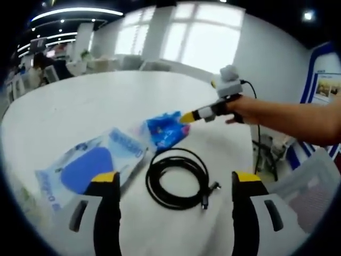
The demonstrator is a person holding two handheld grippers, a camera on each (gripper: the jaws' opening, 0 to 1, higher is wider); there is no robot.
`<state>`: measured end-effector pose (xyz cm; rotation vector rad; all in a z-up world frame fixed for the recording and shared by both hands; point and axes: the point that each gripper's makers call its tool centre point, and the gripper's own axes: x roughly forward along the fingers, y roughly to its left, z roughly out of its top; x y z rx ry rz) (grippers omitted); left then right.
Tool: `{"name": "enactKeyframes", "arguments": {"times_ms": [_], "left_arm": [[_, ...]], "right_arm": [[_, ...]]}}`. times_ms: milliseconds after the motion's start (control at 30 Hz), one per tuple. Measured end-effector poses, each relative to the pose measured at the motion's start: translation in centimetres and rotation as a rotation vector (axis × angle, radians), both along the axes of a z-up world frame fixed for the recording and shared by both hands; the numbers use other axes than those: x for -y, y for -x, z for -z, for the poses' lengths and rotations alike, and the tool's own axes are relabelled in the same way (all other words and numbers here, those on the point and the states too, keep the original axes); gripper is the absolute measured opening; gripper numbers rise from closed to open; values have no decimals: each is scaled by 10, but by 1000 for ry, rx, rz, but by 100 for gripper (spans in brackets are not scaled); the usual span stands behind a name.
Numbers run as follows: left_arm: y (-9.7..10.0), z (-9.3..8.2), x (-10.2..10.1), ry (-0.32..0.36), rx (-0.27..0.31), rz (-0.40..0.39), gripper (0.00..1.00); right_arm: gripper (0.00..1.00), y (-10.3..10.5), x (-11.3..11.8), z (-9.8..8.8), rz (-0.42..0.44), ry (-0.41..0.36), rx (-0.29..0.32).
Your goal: Arrange the tabletop items into an orderly group along one side of the table until the central work area is clear of visible clutter.
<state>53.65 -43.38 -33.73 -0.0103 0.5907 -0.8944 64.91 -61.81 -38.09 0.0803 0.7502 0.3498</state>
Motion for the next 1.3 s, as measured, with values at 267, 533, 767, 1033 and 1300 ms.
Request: {"name": "enactKeyframes", "arguments": {"times_ms": [267,533,767,1033,1300], "left_arm": [[1,1,-1,-3,-6,0,81],[2,4,-4,-9,-11,-2,79],[2,5,-4,-9,-12,1,79],[3,1,-6,-10,-3,1,80],[2,-4,-10,-8,8,-7,80]], "right_arm": [[6,-6,2,-1,1,4,0],[5,-6,2,0,15,0,0],[17,-2,1,-6,31,-31,9],[24,1,-1,-43,40,-36,108],[50,-4,-55,-113,-73,-78,307]]}}
